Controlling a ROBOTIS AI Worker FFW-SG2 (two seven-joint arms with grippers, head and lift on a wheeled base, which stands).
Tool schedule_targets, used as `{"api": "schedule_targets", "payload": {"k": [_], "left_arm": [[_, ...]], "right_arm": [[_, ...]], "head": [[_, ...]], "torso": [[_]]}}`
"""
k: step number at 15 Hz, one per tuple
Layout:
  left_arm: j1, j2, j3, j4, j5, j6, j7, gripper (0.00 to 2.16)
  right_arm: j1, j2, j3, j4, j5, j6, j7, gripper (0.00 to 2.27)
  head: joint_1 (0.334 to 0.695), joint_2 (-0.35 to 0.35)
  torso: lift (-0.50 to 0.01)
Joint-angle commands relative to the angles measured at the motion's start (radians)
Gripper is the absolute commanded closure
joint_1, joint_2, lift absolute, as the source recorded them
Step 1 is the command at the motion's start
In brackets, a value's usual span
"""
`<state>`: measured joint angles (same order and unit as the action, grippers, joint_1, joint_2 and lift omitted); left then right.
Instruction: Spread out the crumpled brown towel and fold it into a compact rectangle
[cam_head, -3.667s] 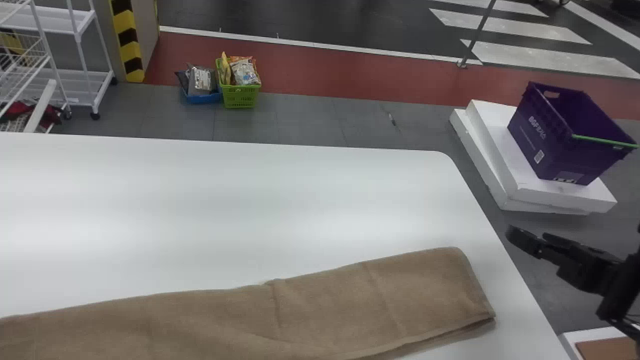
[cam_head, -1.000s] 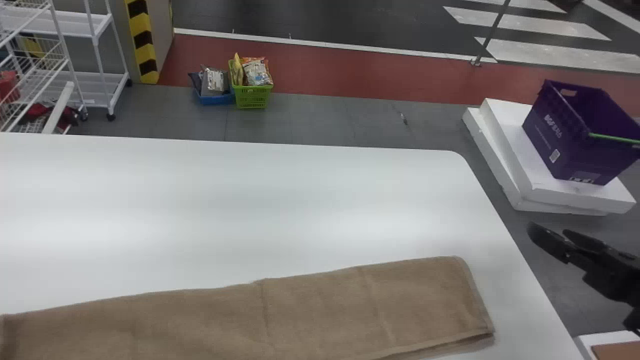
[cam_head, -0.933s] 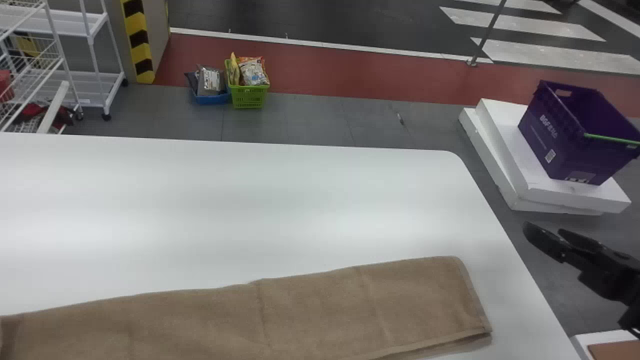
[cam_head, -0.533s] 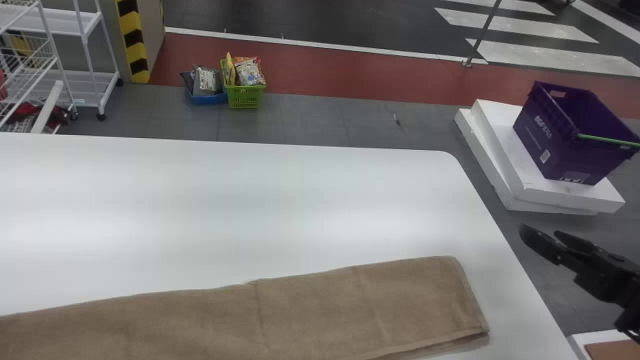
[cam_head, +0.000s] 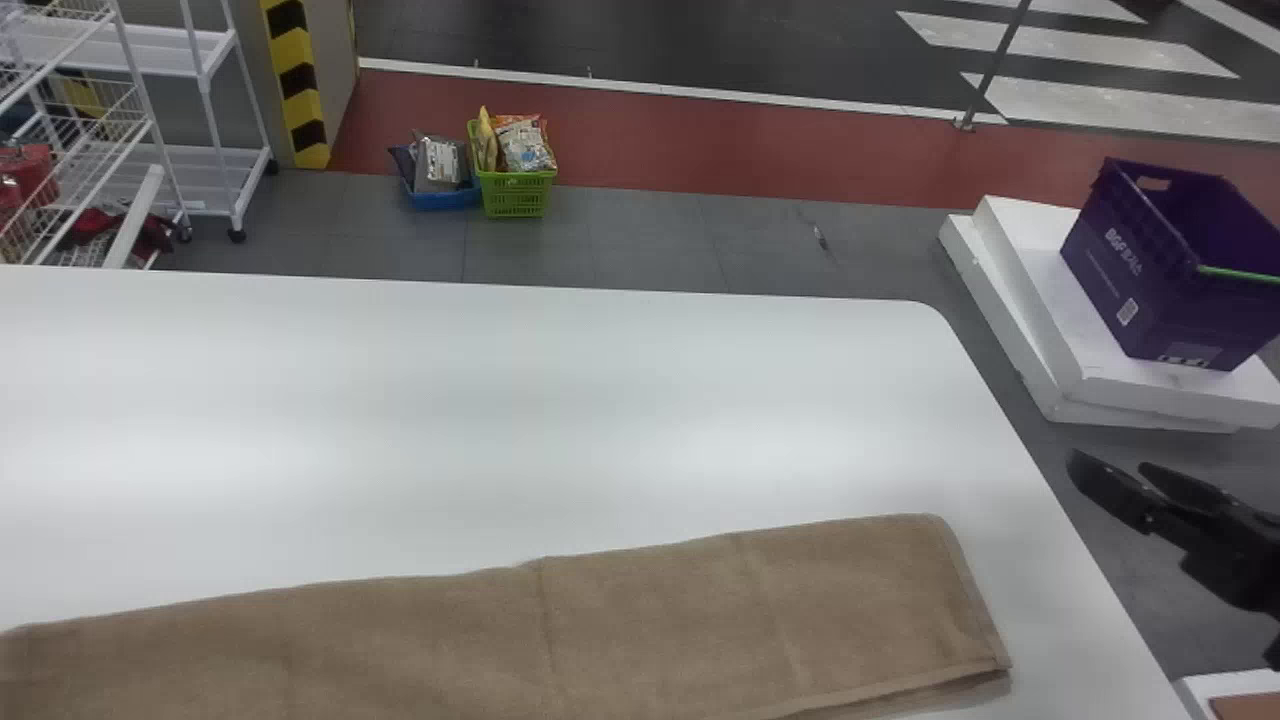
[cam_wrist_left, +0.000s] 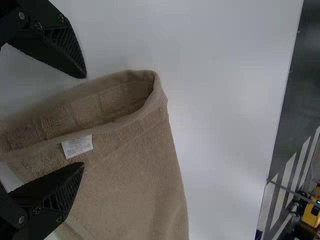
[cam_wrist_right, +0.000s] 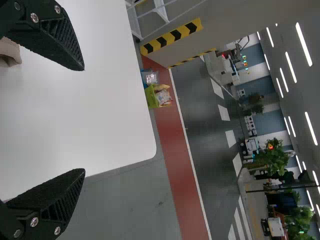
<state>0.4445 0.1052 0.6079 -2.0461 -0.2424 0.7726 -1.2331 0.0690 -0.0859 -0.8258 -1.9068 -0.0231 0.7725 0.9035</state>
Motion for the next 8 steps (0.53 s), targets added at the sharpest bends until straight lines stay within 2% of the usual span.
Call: {"api": "schedule_targets", "payload": {"k": [1, 3, 5, 7, 8], "left_arm": [[-0.003, 0.002, -0.016, 0.012, -0.003, -0.003, 0.004, 0.21], [-0.004, 0.005, -0.027, 0.02, -0.012, -0.006, 0.004, 0.22], [-0.004, 0.008, -0.036, 0.021, -0.028, -0.022, -0.017, 0.47], [-0.004, 0.008, -0.036, 0.017, -0.029, -0.037, -0.052, 1.14], [-0.006, 0.008, -0.034, 0.014, -0.029, -0.043, -0.057, 1.41]], "right_arm": [[0.002, 0.0, -0.003, 0.0, 0.0, 0.0, 0.0, 0.09], [0.002, 0.0, -0.003, 0.0, 0.0, 0.0, 0.002, 0.09], [0.002, 0.0, -0.003, 0.0, 0.0, 0.0, 0.0, 0.09], [0.002, 0.0, -0.003, 0.0, -0.001, 0.0, 0.0, 0.09], [0.0, 0.0, 0.001, 0.0, -0.001, 0.0, 0.0, 0.09]], "head": [[0.695, -0.185], [0.695, -0.19], [0.695, -0.198], [0.695, -0.206], [0.695, -0.21]], "torso": [[-0.127], [-0.127], [-0.127], [-0.127], [-0.127]]}}
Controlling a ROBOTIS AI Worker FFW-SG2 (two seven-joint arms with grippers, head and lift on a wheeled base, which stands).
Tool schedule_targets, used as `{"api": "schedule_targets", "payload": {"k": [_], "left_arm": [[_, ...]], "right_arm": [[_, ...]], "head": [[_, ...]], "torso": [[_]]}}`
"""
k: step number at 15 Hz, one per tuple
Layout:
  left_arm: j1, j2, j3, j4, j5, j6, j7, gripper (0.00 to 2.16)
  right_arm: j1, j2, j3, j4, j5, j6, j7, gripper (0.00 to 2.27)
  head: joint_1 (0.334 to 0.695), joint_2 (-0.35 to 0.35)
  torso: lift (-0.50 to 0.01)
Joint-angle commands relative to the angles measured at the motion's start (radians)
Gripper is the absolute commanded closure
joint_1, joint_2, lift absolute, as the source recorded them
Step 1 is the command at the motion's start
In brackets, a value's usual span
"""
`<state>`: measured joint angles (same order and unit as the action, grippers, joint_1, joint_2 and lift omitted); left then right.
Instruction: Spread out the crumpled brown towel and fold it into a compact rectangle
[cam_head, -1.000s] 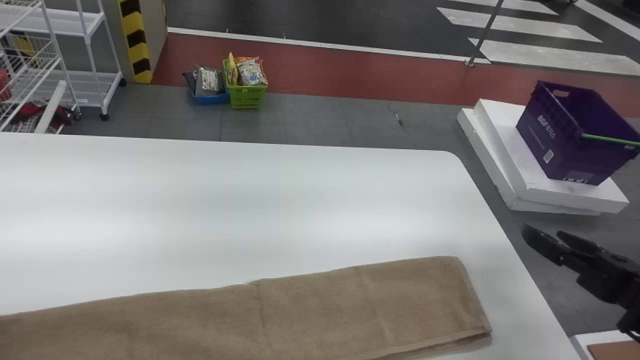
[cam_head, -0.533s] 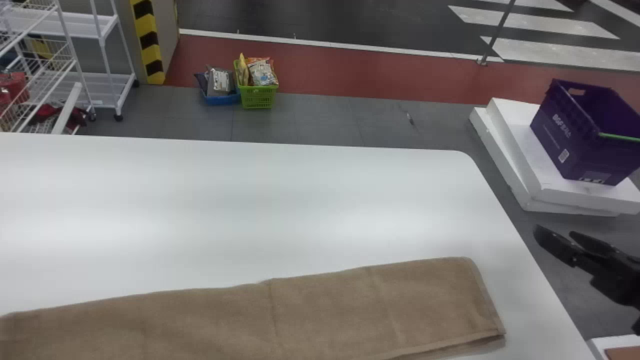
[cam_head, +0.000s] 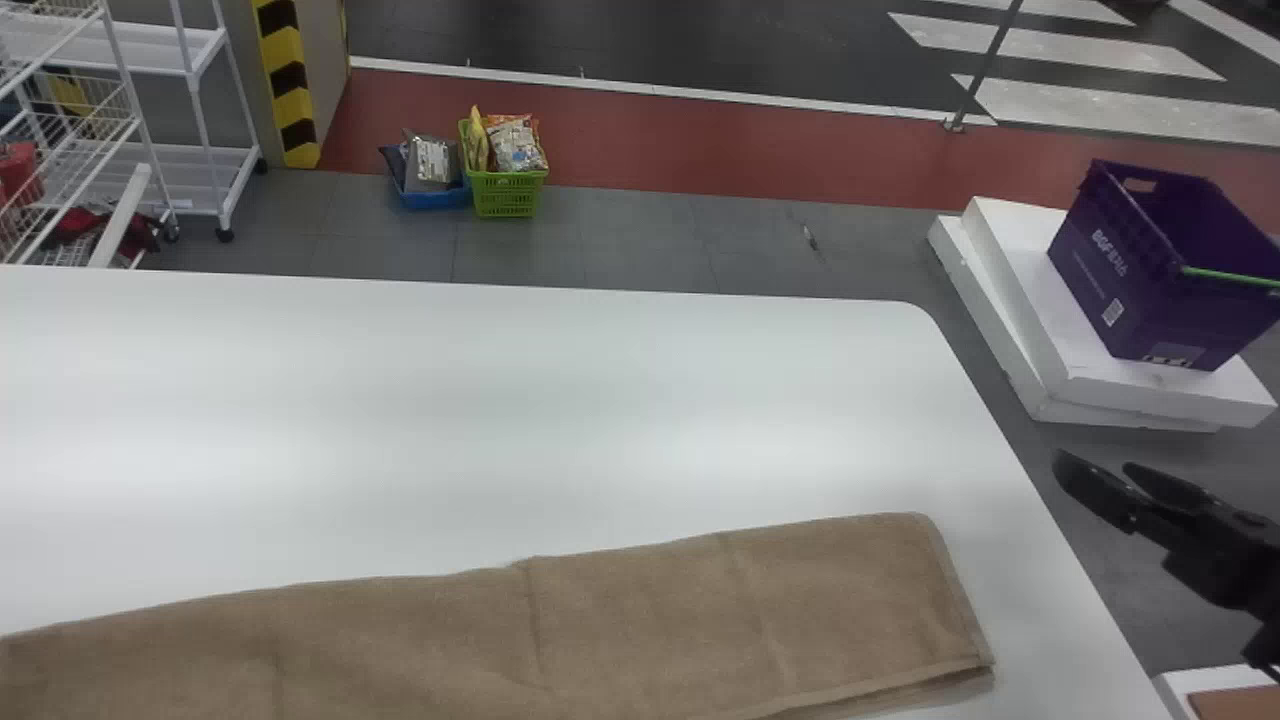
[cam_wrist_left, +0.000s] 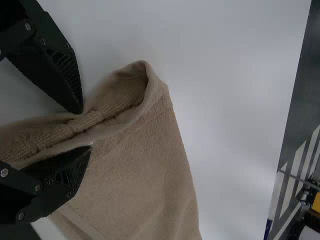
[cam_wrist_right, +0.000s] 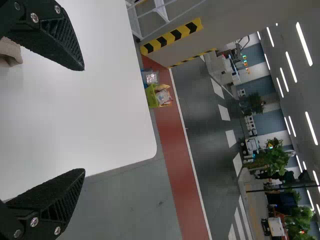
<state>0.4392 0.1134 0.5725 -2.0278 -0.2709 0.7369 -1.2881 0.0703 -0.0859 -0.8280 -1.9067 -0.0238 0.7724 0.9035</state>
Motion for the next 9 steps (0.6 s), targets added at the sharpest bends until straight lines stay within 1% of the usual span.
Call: {"api": "schedule_targets", "payload": {"k": [1, 2, 3, 5, 6, 7, 8, 9], "left_arm": [[0.0, 0.0, 0.004, -0.008, -0.001, -0.017, 0.003, 1.51], [-0.004, -0.003, 0.004, -0.009, 0.001, -0.038, 0.006, 1.51], [-0.008, -0.005, 0.006, -0.008, 0.001, -0.053, 0.012, 1.51], [-0.033, -0.006, 0.004, 0.003, -0.001, -0.053, 0.015, 1.51], [-0.043, -0.006, 0.001, 0.011, -0.002, -0.053, 0.015, 1.51], [-0.053, -0.006, 0.0, 0.018, -0.007, -0.05, 0.015, 1.51], [-0.056, -0.006, 0.0, 0.021, -0.01, -0.05, 0.015, 1.51], [-0.056, -0.006, -0.002, 0.023, -0.01, -0.05, 0.015, 1.51]], "right_arm": [[0.0, 0.002, 0.004, 0.0, -0.001, 0.0, 0.0, 0.09], [0.0, 0.002, 0.007, 0.0, 0.002, 0.0, 0.002, 0.09], [0.008, 0.005, 0.02, -0.008, 0.007, -0.015, 0.029, 0.09], [0.036, 0.012, 0.049, -0.061, 0.033, -0.113, 0.175, 0.11], [0.059, 0.014, 0.079, -0.109, 0.059, -0.147, 0.247, 0.12], [0.088, 0.018, 0.13, -0.173, 0.105, -0.19, 0.344, 0.12], [0.118, 0.018, 0.204, -0.242, 0.173, -0.202, 0.451, 0.13], [0.137, 0.018, 0.271, -0.295, 0.248, -0.236, 0.463, 0.13]], "head": [[0.695, -0.216], [0.695, -0.215], [0.695, -0.211], [0.695, -0.194], [0.695, -0.154], [0.695, -0.124], [0.695, -0.093], [0.695, -0.047]], "torso": [[-0.127], [-0.127], [-0.127], [-0.127], [-0.127], [-0.127], [-0.127], [-0.127]]}}
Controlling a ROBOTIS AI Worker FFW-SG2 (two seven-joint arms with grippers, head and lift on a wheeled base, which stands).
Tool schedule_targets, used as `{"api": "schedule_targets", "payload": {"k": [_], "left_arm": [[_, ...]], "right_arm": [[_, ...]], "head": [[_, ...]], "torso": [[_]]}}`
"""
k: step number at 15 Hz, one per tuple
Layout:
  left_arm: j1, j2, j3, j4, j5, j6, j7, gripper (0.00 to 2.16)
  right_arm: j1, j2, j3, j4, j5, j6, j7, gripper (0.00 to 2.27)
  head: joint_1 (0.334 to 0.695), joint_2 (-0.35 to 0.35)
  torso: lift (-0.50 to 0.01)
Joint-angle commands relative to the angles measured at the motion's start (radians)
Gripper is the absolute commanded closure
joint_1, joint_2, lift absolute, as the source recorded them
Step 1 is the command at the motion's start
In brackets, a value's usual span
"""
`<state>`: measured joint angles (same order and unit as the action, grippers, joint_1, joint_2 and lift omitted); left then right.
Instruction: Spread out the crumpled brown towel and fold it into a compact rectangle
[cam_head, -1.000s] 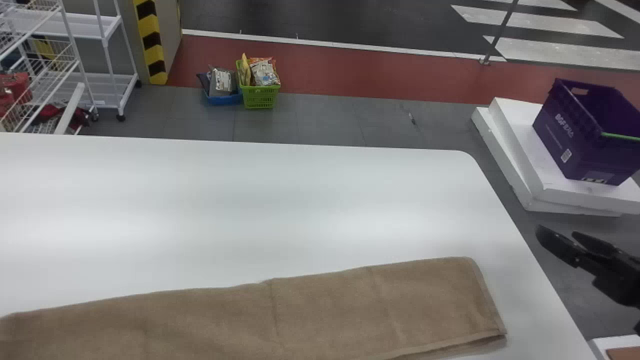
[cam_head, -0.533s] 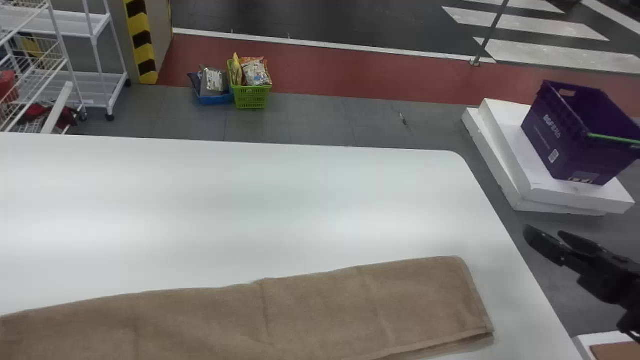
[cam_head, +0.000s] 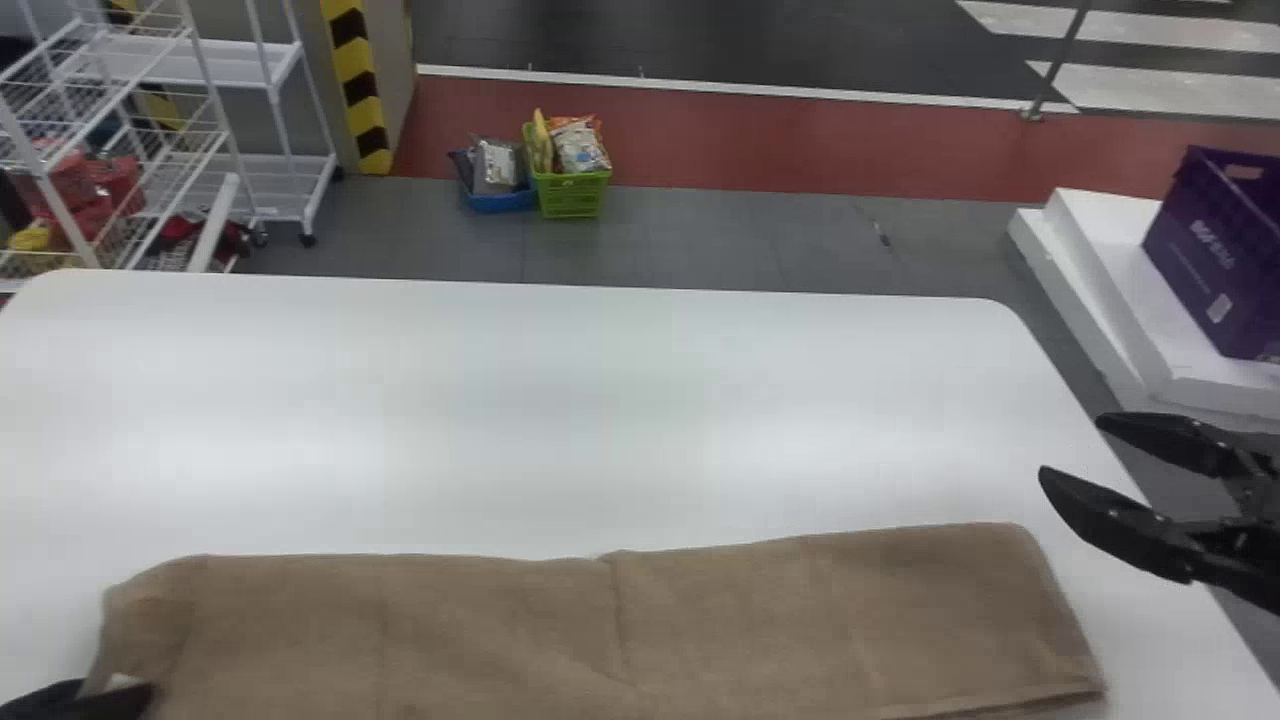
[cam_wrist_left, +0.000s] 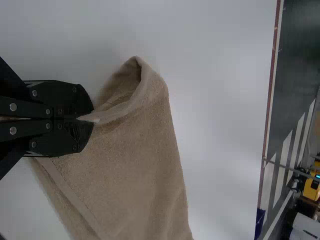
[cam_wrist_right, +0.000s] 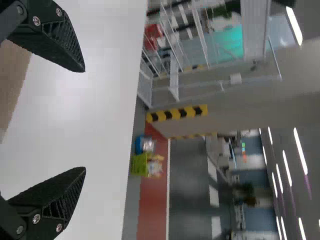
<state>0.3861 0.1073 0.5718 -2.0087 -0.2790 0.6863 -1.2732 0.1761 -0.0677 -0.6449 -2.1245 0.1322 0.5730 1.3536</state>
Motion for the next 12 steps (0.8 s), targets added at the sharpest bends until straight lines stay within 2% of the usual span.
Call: {"api": "schedule_targets", "payload": {"k": [1, 4, 7, 8, 9, 10, 11, 12], "left_arm": [[-0.003, -0.003, 0.0, 0.002, -0.002, 0.003, -0.002, 1.51], [0.002, -0.003, 0.002, -0.005, -0.002, 0.009, -0.006, 1.51], [0.013, -0.005, 0.005, -0.019, 0.0, 0.009, -0.006, 1.5], [0.013, -0.005, 0.005, -0.022, 0.003, 0.013, -0.008, 1.47], [0.017, -0.008, 0.007, -0.03, 0.009, 0.013, -0.006, 1.24], [0.025, -0.011, 0.008, -0.044, 0.012, 0.013, -0.006, 0.87], [0.031, -0.012, 0.008, -0.058, 0.012, 0.013, -0.005, 0.68], [0.031, -0.012, 0.01, -0.062, 0.012, 0.019, -0.002, 0.68]], "right_arm": [[0.054, 0.0, 0.165, -0.127, 0.165, -0.071, 0.013, 0.13], [0.072, -0.02, 0.333, -0.224, 0.276, -0.058, 0.013, 0.13], [0.106, -0.101, 0.542, -0.292, 0.466, 0.022, 0.013, 0.15], [0.109, -0.112, 0.603, -0.292, 0.537, 0.025, 0.013, 0.16], [0.112, -0.123, 0.639, -0.292, 0.57, 0.025, 0.013, 0.17], [0.121, -0.133, 0.657, -0.292, 0.581, 0.04, 0.013, 0.17], [0.12, -0.156, 0.683, -0.29, 0.583, 0.064, 0.013, 0.18], [0.123, -0.167, 0.715, -0.288, 0.593, 0.092, 0.013, 0.19]], "head": [[0.695, 0.009], [0.695, 0.147], [0.695, 0.229], [0.695, 0.249], [0.695, 0.271], [0.695, 0.291], [0.695, 0.32], [0.695, 0.328]], "torso": [[-0.127], [-0.127], [-0.127], [-0.127], [-0.127], [-0.127], [-0.127], [-0.127]]}}
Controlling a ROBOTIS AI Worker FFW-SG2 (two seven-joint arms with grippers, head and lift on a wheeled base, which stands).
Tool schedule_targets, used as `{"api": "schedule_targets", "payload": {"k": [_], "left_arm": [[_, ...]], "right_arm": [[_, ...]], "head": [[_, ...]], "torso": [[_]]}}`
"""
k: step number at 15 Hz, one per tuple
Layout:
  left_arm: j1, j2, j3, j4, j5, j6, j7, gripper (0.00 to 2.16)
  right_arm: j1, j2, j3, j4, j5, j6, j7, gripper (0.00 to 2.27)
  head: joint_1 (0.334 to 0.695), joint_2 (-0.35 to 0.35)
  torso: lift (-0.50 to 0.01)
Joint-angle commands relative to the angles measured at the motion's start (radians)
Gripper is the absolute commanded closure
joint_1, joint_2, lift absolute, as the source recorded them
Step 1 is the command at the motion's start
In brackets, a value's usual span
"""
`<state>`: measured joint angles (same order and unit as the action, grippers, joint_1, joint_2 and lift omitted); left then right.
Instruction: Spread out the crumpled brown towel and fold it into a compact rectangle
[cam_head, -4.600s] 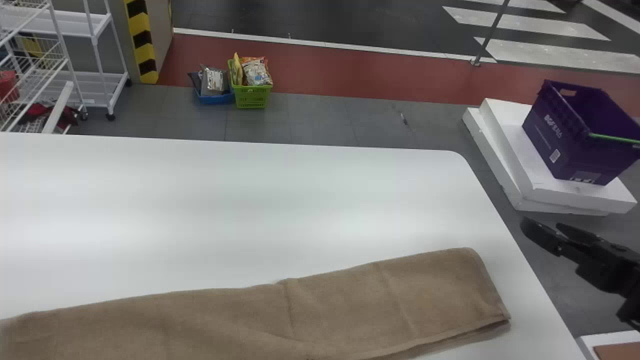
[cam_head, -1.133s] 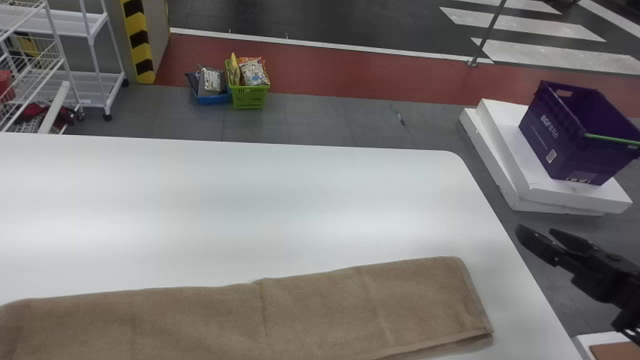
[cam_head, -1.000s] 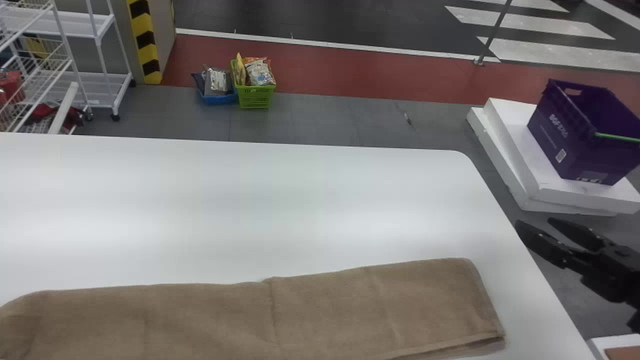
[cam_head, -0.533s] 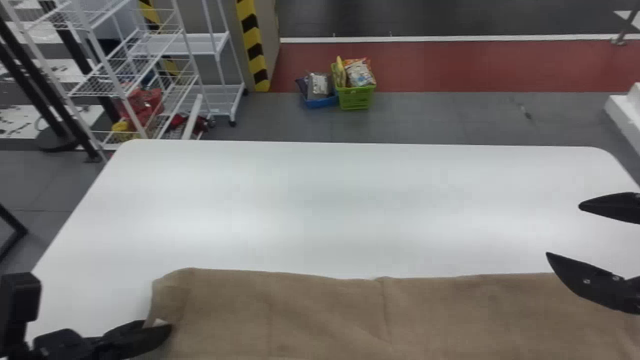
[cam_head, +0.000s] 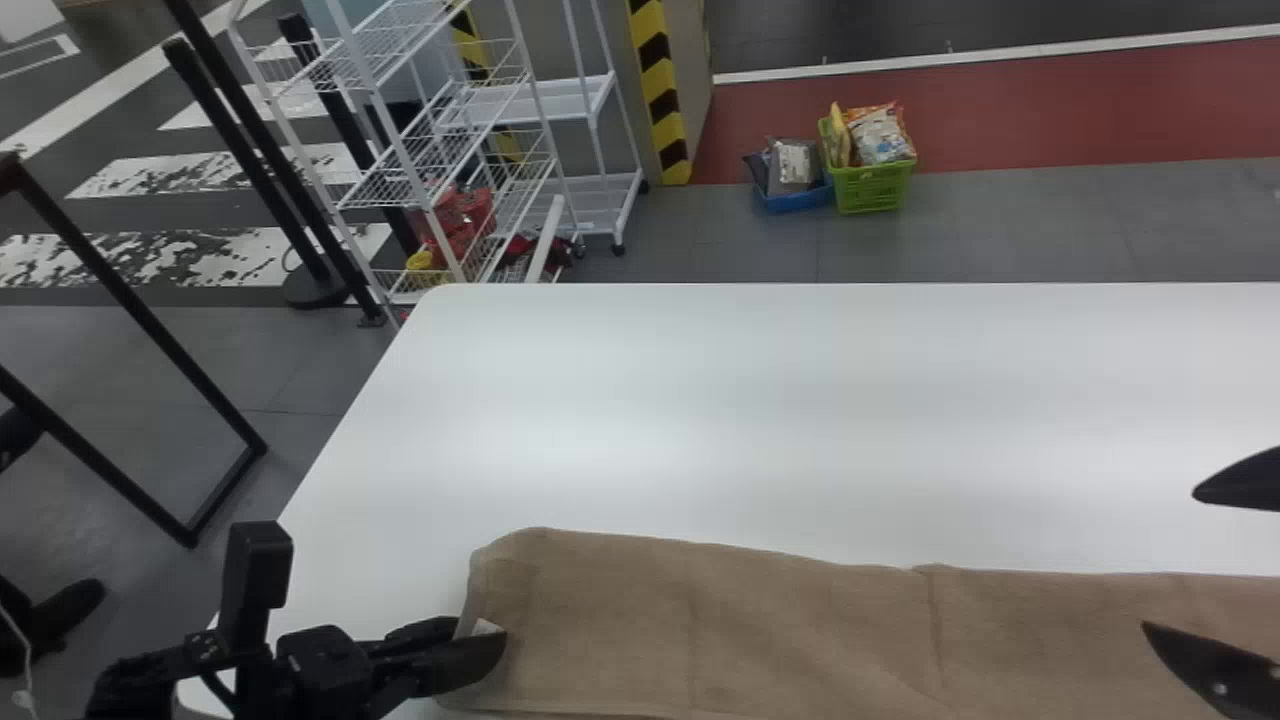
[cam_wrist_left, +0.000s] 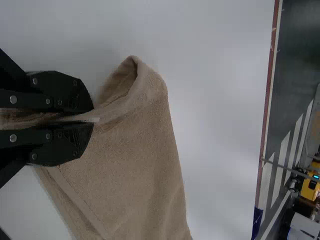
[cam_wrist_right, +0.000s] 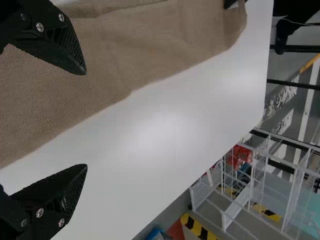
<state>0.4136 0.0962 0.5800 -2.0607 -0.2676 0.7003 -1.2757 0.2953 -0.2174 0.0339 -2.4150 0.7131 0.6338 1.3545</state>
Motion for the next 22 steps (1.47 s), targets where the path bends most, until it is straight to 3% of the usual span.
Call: {"api": "schedule_targets", "payload": {"k": [1, 2, 9, 11, 15, 17, 22], "left_arm": [[0.004, -0.001, 0.008, -0.018, 0.002, 0.02, 0.002, 0.32], [0.005, -0.012, 0.021, -0.027, 0.002, 0.026, 0.006, 0.0], [0.01, -0.018, 0.066, -0.042, 0.041, 0.029, 0.015, 0.07], [0.016, -0.02, 0.078, -0.05, 0.05, 0.029, 0.015, 0.07], [0.025, -0.021, 0.101, -0.053, 0.076, 0.029, 0.015, 0.07], [0.03, -0.021, 0.112, -0.052, 0.087, 0.029, 0.015, 0.07], [0.031, -0.021, 0.121, -0.05, 0.096, 0.026, 0.016, 0.07]], "right_arm": [[0.019, -0.034, 0.078, 0.001, 0.051, 0.037, 0.013, 0.2], [0.027, -0.048, 0.121, 0.004, 0.092, 0.037, 0.013, 0.21], [0.022, -0.034, 0.34, 0.048, 0.2, 0.047, 0.013, 0.29], [-0.03, -0.007, 0.419, 0.125, 0.267, 0.044, 0.013, 0.31], [-0.105, 0.042, 0.511, 0.228, 0.302, 0.037, 0.013, 0.35], [-0.128, 0.064, 0.544, 0.26, 0.319, 0.034, 0.013, 0.47], [-0.151, 0.084, 0.594, 0.332, 0.362, 0.007, 0.013, 0.59]], "head": [[0.695, 0.335], [0.695, 0.345], [0.695, 0.35], [0.695, 0.35], [0.695, 0.35], [0.695, 0.35], [0.695, 0.35]], "torso": [[-0.127], [-0.127], [-0.127], [-0.127], [-0.127], [-0.127], [-0.127]]}}
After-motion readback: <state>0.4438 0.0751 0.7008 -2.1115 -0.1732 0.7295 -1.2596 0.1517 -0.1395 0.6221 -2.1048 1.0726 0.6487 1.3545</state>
